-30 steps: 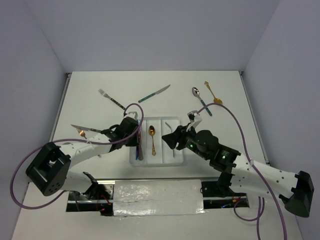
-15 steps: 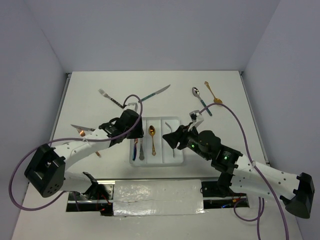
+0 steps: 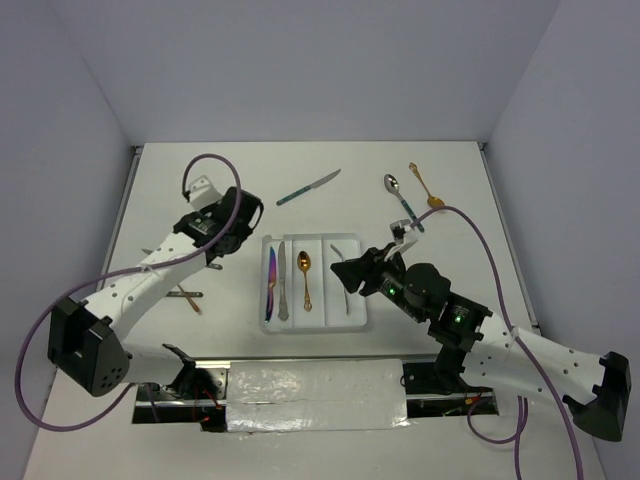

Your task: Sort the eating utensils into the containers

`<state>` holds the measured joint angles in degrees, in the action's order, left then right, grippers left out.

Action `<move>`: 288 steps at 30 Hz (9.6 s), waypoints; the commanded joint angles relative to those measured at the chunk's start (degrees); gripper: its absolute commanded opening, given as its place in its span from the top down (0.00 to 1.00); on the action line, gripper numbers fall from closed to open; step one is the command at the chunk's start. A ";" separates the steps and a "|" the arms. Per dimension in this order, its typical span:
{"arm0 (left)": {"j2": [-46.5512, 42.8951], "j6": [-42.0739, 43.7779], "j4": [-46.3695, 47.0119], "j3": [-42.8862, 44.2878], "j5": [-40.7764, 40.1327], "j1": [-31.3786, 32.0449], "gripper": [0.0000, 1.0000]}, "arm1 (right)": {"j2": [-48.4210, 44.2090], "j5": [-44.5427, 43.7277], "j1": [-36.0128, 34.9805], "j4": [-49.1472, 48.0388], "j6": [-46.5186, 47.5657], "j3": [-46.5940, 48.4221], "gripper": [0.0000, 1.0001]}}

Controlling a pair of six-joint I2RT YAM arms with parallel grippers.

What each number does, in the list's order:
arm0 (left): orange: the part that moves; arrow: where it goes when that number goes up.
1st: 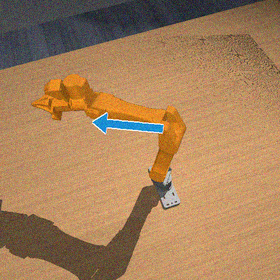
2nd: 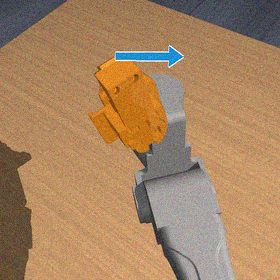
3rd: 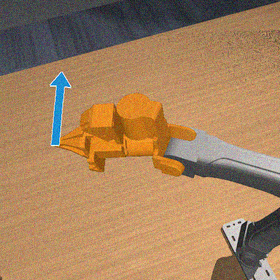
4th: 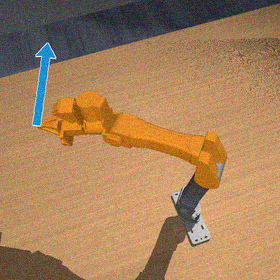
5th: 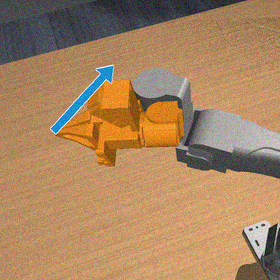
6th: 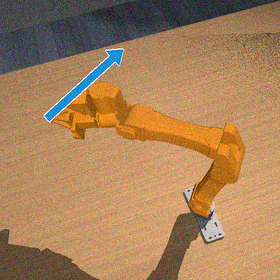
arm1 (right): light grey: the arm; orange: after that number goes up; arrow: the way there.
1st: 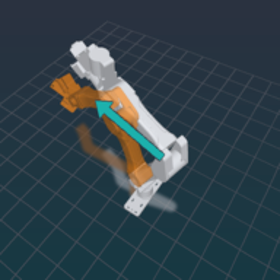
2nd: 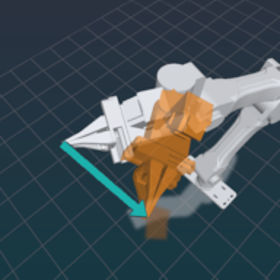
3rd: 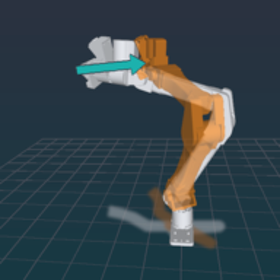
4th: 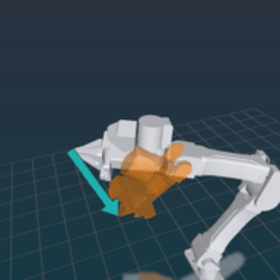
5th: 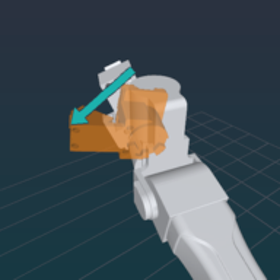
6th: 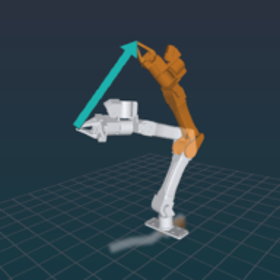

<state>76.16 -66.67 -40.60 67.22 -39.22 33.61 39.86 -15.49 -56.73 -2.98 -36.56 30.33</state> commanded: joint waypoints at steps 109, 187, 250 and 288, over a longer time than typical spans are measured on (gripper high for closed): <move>-16.41 31.45 49.18 -28.37 48.01 -2.77 1.00 | -7.68 -6.13 -0.22 -3.52 3.07 -3.07 0.47; -13.22 0.00 18.84 -18.00 9.80 -2.19 0.61 | -11.56 -3.06 -0.22 -3.34 2.28 -3.43 0.47; 6.29 -18.24 9.56 -31.97 12.76 -41.34 0.77 | -10.15 0.28 -0.22 -3.78 1.40 -3.26 0.48; -9.81 17.46 48.33 -29.33 33.07 5.24 1.00 | -8.92 -3.41 -0.14 -3.70 2.63 -3.08 0.48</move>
<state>65.10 -50.06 -0.91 38.54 -7.01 36.67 31.29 -17.43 -56.73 -4.75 -34.83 26.28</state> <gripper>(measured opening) 0.265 0.525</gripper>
